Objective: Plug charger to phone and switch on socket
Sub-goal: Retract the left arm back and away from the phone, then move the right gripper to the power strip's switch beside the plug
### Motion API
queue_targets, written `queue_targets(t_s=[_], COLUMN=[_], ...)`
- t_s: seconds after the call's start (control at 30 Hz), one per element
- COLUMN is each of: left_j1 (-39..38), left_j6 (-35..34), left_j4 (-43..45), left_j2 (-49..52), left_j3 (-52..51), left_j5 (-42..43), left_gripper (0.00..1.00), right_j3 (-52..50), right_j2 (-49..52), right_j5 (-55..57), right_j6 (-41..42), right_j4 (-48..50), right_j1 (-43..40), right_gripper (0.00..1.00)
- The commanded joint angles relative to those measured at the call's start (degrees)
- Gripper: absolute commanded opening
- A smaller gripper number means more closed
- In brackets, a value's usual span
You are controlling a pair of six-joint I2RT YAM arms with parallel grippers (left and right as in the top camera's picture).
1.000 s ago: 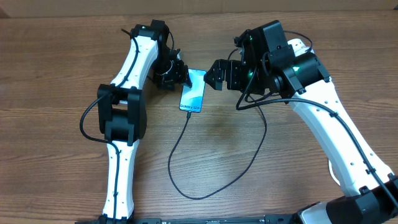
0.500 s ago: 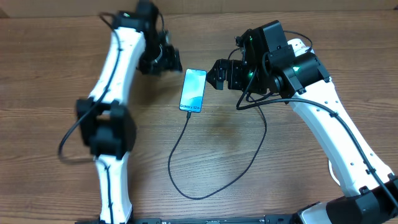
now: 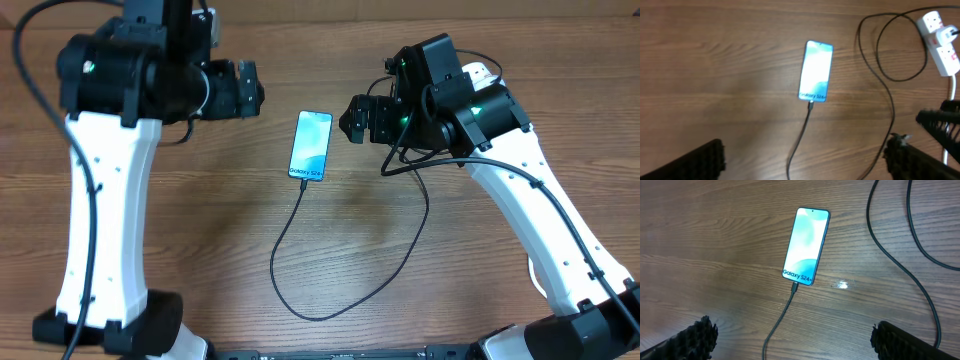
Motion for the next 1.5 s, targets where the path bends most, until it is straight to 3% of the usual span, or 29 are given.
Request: queue_targets(t_s=[0.0, 0.47, 0.83, 1.03, 1.47], left_j1=[-0.68, -3.67, -3.67, -3.65, -3.65], left_j6=[-2.8, -5.77, -13.2, -13.68, -13.7], left_j4=[-2.29, -5.6, -5.53, -2.27, 0.33], left_j2=[-3.65, -14.58, -21.79, -21.42, -17.92], left_j3=[0.17, -1.75, -19.52, -25.33, -25.7], left_j5=[-4.42, -7.3, -12.98, -14.21, -14.29], left_gripper=[1.0, 1.0, 1.0, 1.0, 1.0], right_j3=[0.72, 0.72, 0.72, 0.81, 6.86], right_j2=[-1.16, -1.16, -1.16, -1.16, -1.18], right_j5=[0.76, 0.59, 1.68, 7.74, 7.02], right_j6=[-0.22, -0.22, -0.68, -0.35, 0.17], right_j4=[0.09, -0.85, 0.31, 1.55, 4.98], right_j1=[-0.22, -0.22, -0.24, -0.76, -16.92], right_gripper=[1.0, 1.0, 1.0, 1.0, 1.0])
